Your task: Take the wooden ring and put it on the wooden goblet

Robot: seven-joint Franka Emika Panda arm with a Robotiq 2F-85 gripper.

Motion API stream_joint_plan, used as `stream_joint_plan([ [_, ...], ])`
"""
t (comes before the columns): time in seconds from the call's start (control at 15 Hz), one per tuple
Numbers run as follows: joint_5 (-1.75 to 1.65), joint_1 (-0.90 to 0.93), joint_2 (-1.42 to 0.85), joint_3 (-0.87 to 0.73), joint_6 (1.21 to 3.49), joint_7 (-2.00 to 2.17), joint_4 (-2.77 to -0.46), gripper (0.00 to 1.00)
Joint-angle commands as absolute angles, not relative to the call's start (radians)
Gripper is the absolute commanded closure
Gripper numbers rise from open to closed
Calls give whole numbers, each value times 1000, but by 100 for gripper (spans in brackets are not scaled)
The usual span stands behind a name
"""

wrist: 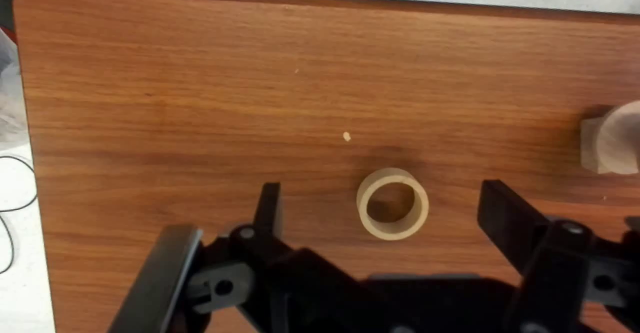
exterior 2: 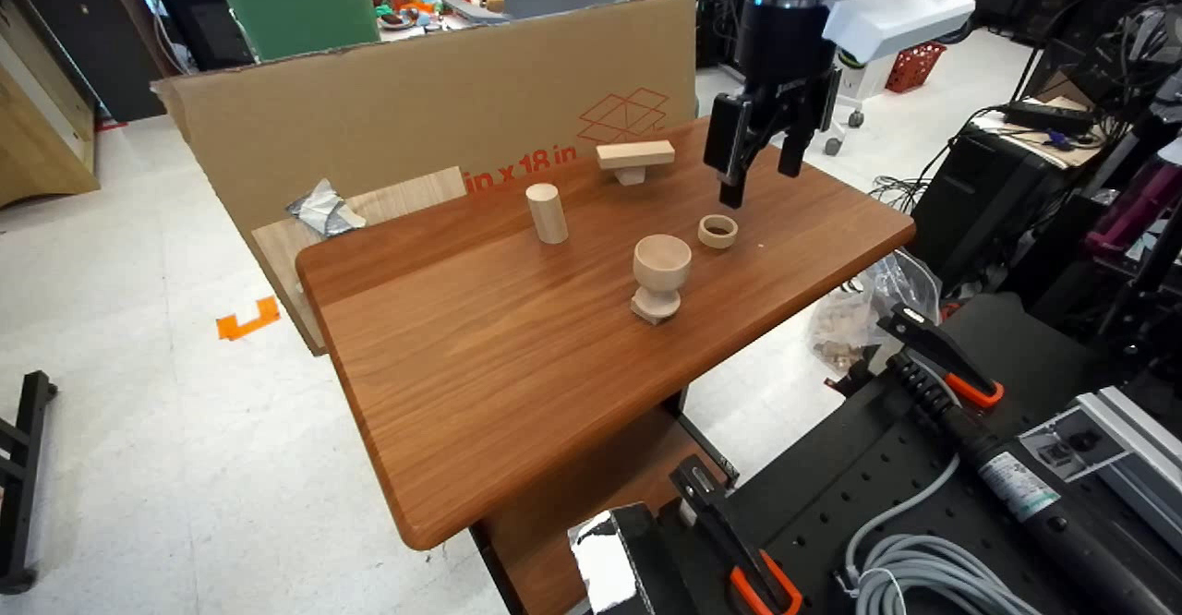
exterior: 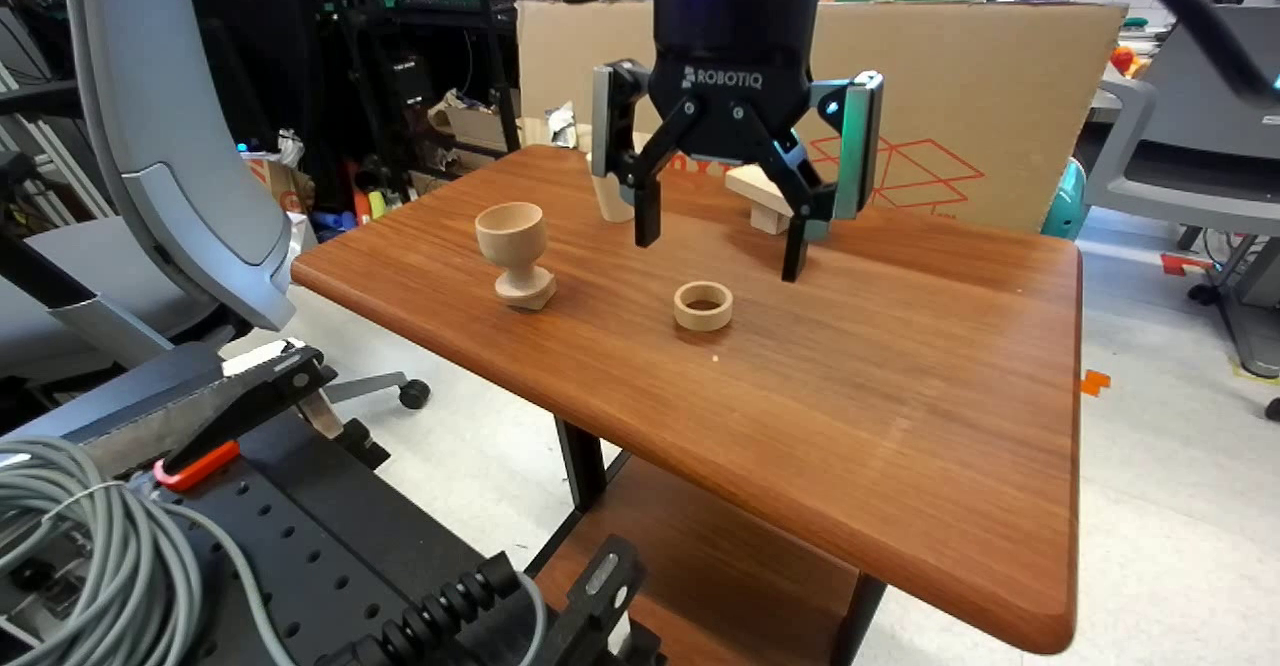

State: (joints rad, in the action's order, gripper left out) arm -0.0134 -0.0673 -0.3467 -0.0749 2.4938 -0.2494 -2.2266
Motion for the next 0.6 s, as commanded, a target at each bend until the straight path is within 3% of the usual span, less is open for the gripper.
stream_joint_plan([
  [0.0, -74, -66, -402, -76, 2469, -208, -2175, 0],
  [0.53, -120, -62, -463, -62, 2447, -202, -2133, 0],
])
